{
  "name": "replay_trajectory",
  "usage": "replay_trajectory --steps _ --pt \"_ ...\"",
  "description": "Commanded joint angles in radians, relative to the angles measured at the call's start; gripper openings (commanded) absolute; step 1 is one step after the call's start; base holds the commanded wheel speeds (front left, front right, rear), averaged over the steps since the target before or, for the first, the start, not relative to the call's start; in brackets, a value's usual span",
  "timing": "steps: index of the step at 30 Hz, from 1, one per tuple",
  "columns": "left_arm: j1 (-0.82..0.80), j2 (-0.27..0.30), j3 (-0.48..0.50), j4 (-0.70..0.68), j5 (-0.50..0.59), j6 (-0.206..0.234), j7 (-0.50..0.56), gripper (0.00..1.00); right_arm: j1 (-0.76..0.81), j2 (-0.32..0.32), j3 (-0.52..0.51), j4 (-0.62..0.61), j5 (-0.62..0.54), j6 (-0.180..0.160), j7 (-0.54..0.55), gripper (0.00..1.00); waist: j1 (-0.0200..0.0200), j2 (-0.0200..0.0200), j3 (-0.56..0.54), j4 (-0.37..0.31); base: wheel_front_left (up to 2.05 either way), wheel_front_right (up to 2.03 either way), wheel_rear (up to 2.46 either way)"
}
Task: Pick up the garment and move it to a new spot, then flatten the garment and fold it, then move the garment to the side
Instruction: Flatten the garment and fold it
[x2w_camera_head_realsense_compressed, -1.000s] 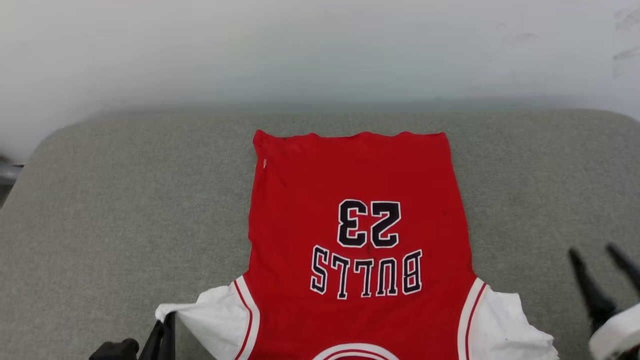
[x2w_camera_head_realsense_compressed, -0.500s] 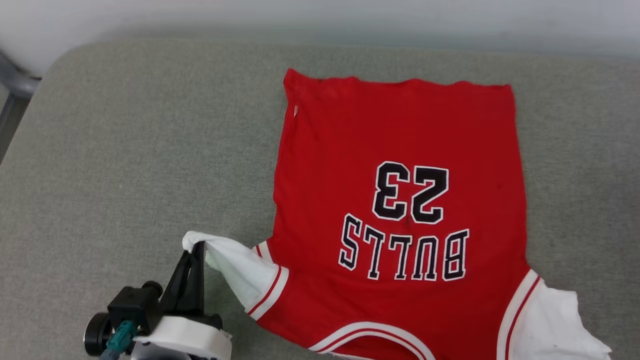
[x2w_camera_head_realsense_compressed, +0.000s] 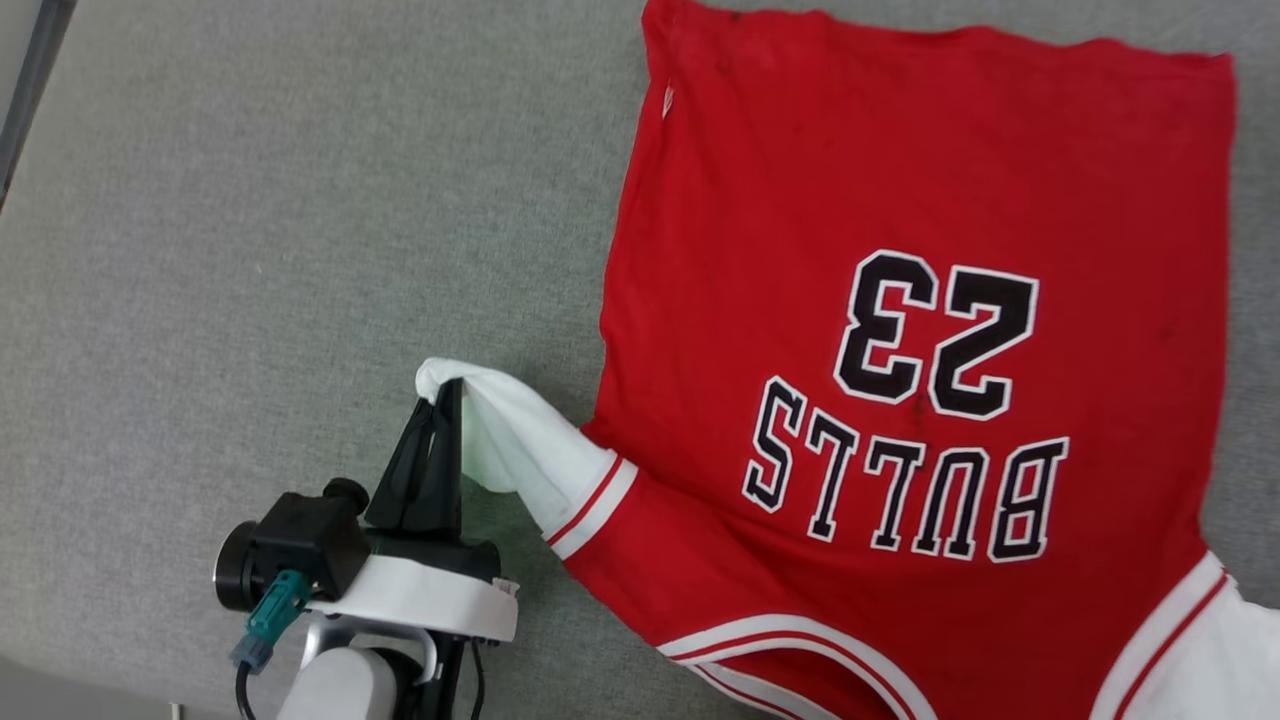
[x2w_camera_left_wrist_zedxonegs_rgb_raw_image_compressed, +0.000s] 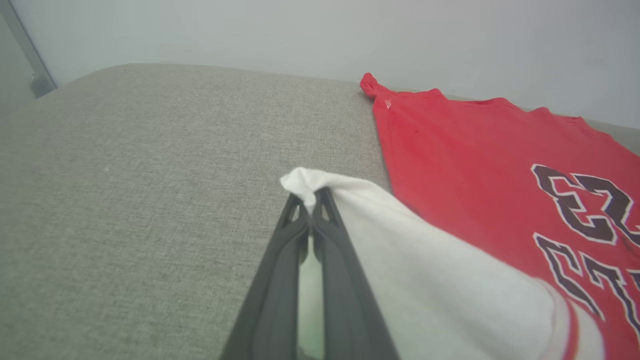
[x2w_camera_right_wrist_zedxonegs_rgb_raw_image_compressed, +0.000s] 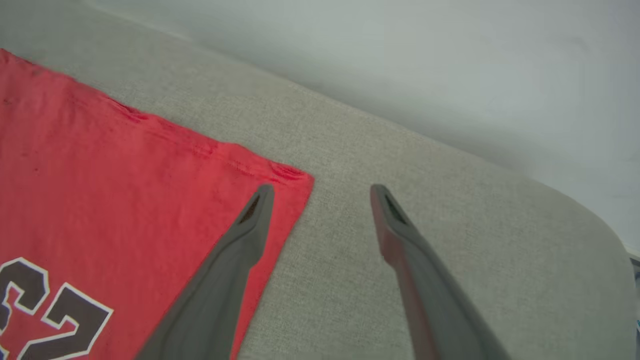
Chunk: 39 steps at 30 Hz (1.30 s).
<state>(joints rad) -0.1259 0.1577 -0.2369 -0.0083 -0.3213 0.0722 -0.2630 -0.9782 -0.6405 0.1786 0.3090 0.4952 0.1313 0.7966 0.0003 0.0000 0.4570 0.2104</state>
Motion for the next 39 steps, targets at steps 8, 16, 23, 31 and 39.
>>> replay_trajectory --steps 8,16,23,31,39 --pt "-0.054 -0.056 0.028 -0.002 0.04 -0.047 -0.002 0.0 -0.114 0.011 0.067 0.111 0.026 -0.001 0.198 1.0 -0.0003 0.0 0.105 0.045 0.0 0.0 0.0" --pt "-0.087 -0.089 0.045 0.007 0.065 -0.082 -0.002 0.0 -0.053 0.046 0.092 0.234 -0.014 -0.001 0.219 1.0 -0.0003 0.0 0.143 0.07 0.0 0.0 0.0" --pt "-0.08 -0.102 0.054 0.011 0.073 -0.093 -0.002 0.0 0.001 0.045 0.122 0.294 -0.011 -0.001 0.205 0.1 -0.0003 0.0 0.145 0.078 0.0 0.0 0.0" --pt "-0.058 -0.106 0.069 0.02 0.08 -0.088 -0.002 0.0 -0.057 0.029 0.134 0.284 0.006 -0.001 0.112 0.0 -0.0003 0.0 0.104 0.057 0.0 0.0 0.0" --pt "-0.004 -0.107 0.088 0.038 0.098 -0.085 -0.002 0.0 -0.029 -0.046 0.238 0.205 0.089 -0.001 -0.042 0.0 -0.0003 0.0 -0.022 0.011 0.0 0.0 0.0"
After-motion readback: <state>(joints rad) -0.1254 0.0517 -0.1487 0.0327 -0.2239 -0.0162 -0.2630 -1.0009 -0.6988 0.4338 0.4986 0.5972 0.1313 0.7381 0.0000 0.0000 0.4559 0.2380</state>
